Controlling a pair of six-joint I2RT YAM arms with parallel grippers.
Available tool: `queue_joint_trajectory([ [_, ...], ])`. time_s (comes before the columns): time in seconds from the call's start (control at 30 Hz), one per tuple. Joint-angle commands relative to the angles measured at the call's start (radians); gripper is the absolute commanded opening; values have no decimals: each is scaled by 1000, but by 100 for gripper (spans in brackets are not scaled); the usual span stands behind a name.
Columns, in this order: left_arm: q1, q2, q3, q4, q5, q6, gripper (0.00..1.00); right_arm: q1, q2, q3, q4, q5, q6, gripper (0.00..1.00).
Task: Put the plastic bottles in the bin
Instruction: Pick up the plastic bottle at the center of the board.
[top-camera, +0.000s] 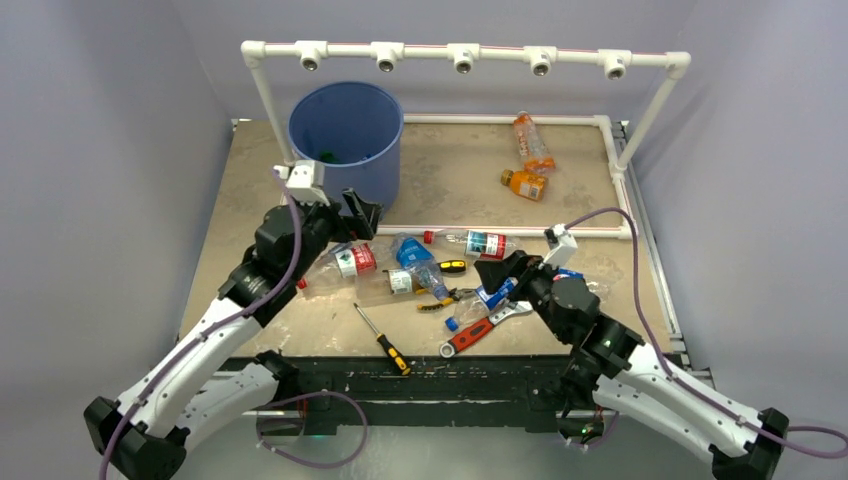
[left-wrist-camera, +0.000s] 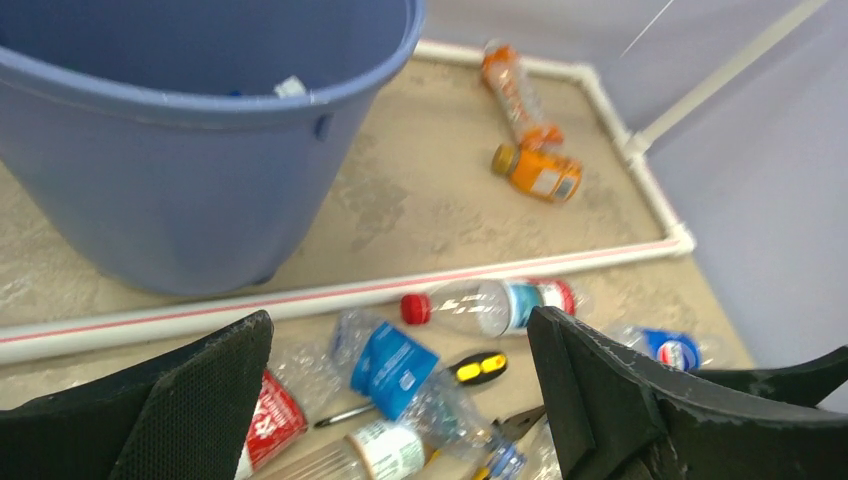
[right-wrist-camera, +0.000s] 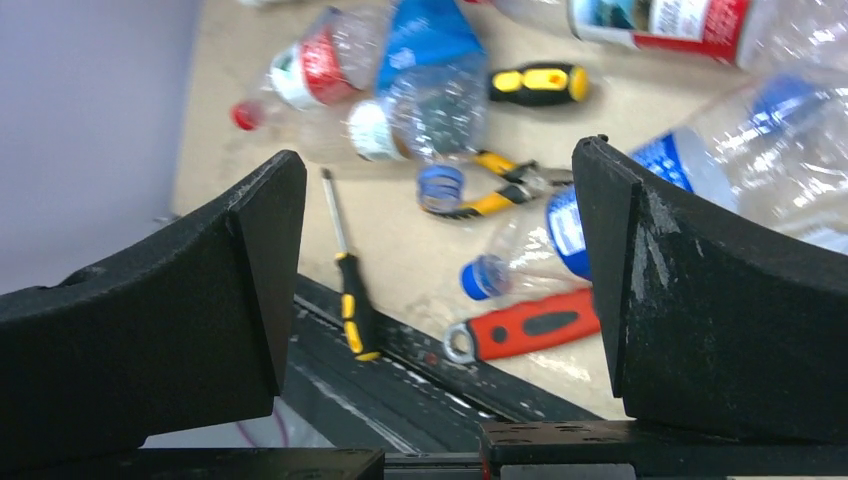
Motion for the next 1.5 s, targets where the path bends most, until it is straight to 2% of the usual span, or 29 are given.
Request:
queue_joint_trajectory([
  [0.0, 5, 19, -4, -39, 39, 103, 98, -1, 39, 21, -64, 89, 35, 95],
  [0.3, 5, -73, -45, -29, 32, 134, 96, -1, 90, -58, 36, 78, 88, 92],
  [0.57, 4, -98, -53, -35, 17, 122, 94, -1, 114, -97, 95, 49, 101, 83],
  [0.63, 6, -99, -55, -34, 20, 121, 94, -1, 120, -89, 67, 67, 132, 84],
  [0.77, 5, -86, -55, -33, 37, 116, 94, -1, 100, -49, -115, 166, 284, 89],
  [0.9, 5, -80, -51, -37, 44, 113, 93, -1, 55, -11, -285, 228, 424, 91],
  [1.0, 6, -85, -51, -37, 46, 113, 93, -1, 40, -10, -351, 250, 513, 91],
  [1.13, 6, -92, -52, -38, 47, 110, 93, -1, 57, -38, -367, 247, 581, 91],
  [1.47, 3, -98, -52, -39, 54, 105, 93, -3, 183, -81, -226, 245, 608, 89],
])
